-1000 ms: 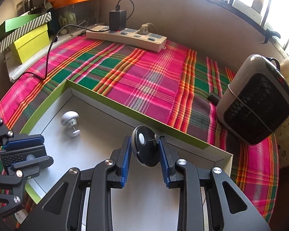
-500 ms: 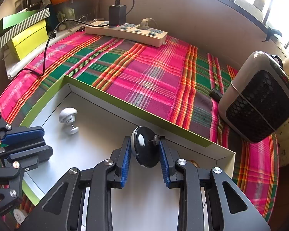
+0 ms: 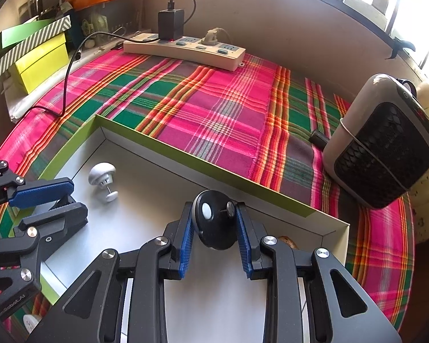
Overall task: Organize objects
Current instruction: 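Lower the black puck and black remote into the box and open both grippers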
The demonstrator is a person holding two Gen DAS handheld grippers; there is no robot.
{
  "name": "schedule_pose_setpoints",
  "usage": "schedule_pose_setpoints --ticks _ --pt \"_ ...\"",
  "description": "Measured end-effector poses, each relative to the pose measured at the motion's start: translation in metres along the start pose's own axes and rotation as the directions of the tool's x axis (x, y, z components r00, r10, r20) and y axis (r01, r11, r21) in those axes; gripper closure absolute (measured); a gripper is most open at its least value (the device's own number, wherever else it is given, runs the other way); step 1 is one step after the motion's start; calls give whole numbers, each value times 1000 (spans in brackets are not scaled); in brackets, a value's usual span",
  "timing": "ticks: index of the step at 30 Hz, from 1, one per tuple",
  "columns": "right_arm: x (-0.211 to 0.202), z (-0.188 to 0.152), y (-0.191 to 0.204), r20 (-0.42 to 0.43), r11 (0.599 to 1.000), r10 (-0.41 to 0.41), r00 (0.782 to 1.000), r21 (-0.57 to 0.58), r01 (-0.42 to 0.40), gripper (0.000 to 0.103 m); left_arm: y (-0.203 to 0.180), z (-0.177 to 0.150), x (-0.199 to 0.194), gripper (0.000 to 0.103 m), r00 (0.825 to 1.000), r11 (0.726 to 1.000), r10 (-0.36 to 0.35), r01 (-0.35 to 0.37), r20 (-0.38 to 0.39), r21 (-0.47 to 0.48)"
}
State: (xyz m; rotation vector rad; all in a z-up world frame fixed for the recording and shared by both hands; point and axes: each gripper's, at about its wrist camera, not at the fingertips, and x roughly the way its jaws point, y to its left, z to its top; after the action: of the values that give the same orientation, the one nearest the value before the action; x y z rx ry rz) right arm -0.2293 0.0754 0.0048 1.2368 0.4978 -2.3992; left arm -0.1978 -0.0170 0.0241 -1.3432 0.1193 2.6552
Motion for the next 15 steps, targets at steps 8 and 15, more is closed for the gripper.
schedule_pose_setpoints --ticks 8,15 --pt "-1 -1 0 0 1000 1 1000 7 -1 71 2 -1 0 84 1000 1000 -10 10 -3 -13" --pt "-2 -1 0 7 1000 9 1000 12 -9 62 4 -3 2 84 1000 999 -14 14 -13 -32"
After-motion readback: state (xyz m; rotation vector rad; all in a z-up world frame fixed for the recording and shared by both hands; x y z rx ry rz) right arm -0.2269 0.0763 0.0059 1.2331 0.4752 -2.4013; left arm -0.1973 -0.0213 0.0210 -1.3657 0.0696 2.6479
